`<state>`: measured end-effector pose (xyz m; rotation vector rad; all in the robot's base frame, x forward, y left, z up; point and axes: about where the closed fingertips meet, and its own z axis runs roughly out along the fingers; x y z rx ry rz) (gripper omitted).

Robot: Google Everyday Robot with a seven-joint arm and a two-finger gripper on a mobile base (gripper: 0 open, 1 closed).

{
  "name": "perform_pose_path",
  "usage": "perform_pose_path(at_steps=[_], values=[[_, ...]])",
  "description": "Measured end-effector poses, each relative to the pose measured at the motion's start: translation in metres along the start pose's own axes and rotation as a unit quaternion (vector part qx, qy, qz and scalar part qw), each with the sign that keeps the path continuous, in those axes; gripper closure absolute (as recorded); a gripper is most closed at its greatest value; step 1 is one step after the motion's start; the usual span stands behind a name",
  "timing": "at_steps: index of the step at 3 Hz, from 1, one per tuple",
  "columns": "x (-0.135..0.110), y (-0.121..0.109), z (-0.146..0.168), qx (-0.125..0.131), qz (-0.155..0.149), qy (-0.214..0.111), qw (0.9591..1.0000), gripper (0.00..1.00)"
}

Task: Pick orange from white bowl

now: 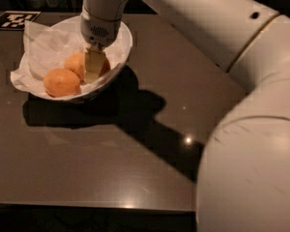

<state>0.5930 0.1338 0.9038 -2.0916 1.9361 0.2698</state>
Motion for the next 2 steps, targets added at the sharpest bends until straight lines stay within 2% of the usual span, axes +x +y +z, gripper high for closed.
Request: perform_pose_path(at_steps=[1, 2], values=[[-0.005, 0.026, -0.036, 0.032, -0.017, -0.013, 0.9993, 1.00], [-0.016, 0.059, -0.069, 0.066, -0.060, -0.018, 0.9959, 1.00]])
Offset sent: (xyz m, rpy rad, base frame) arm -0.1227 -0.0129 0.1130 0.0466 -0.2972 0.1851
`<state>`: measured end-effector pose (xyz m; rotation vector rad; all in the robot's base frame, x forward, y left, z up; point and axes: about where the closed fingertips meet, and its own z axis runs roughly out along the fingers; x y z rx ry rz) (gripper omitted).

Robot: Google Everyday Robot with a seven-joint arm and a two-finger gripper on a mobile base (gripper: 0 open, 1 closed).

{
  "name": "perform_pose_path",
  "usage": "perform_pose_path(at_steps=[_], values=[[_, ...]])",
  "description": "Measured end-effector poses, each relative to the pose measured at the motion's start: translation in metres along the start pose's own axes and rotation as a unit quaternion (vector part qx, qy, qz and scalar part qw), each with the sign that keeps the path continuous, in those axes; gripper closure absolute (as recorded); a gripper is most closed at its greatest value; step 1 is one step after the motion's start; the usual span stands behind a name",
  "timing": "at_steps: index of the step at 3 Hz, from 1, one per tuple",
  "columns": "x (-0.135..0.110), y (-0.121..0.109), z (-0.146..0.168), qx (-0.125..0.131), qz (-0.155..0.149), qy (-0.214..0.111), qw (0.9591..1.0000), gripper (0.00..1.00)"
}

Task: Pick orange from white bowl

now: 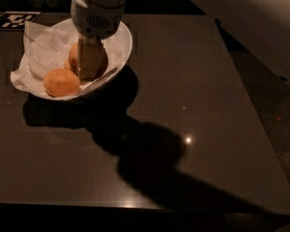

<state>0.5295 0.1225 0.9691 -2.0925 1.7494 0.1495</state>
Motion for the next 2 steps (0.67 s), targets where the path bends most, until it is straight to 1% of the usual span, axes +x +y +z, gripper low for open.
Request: perform_pose_path(at_steps=[1, 2], values=[[-0.014, 0.034, -0.032, 0.031, -0.045, -0.009, 0.9985, 1.00], [-0.018, 0.059, -0.054, 0.056, -0.063, -0.018, 0.9963, 1.00]])
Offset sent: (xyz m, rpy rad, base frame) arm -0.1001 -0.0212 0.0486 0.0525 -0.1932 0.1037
